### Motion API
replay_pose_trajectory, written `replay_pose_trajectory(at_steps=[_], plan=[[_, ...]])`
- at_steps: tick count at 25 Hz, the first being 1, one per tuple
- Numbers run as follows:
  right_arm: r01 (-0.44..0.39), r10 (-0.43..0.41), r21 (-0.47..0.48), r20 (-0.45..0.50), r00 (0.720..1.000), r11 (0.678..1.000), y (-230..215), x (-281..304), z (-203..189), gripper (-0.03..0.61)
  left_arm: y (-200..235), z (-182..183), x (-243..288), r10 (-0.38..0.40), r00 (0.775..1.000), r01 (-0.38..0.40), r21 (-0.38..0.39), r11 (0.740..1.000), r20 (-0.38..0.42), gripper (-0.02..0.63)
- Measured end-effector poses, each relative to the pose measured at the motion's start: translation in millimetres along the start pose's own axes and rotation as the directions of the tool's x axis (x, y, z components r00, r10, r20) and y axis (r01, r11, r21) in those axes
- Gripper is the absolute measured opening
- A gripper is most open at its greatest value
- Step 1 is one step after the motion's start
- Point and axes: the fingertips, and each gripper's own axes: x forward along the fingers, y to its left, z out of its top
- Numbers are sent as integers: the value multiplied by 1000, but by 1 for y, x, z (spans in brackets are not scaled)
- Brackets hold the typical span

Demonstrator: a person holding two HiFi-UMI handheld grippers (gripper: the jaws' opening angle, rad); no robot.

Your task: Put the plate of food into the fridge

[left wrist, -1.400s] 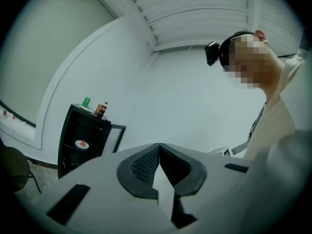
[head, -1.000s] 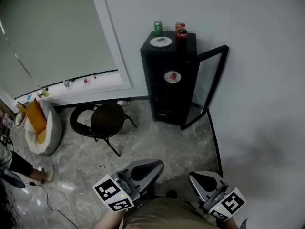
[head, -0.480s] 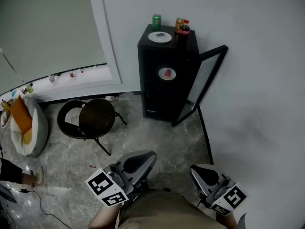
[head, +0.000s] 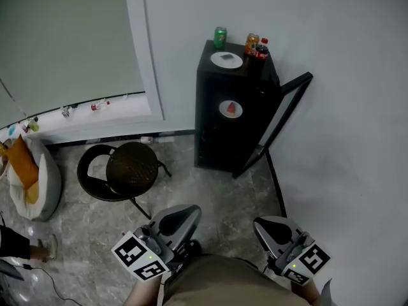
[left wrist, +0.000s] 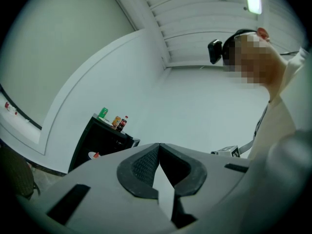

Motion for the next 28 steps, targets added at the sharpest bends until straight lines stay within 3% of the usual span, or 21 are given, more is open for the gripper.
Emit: replay_pose_trajectory(at_steps=[7, 13, 21, 28], plan=[[-4, 1, -49, -56, 998, 999, 5, 47, 5, 20, 45, 17, -31, 56, 998, -56, 19, 998, 23, 11], [1, -14, -113, -119, 993, 994, -1, 71, 2, 20, 72, 30, -32, 101, 995, -99, 125, 987, -8, 11], [-32, 22, -65, -142, 990, 997, -39, 93, -6, 20, 100, 24, -14, 199, 978, -187, 155, 970, -65, 11], [-98, 98, 9, -152, 984, 995, -101, 109, -11, 20, 118, 23, 44, 241, 967, -228, 134, 964, -87, 11]])
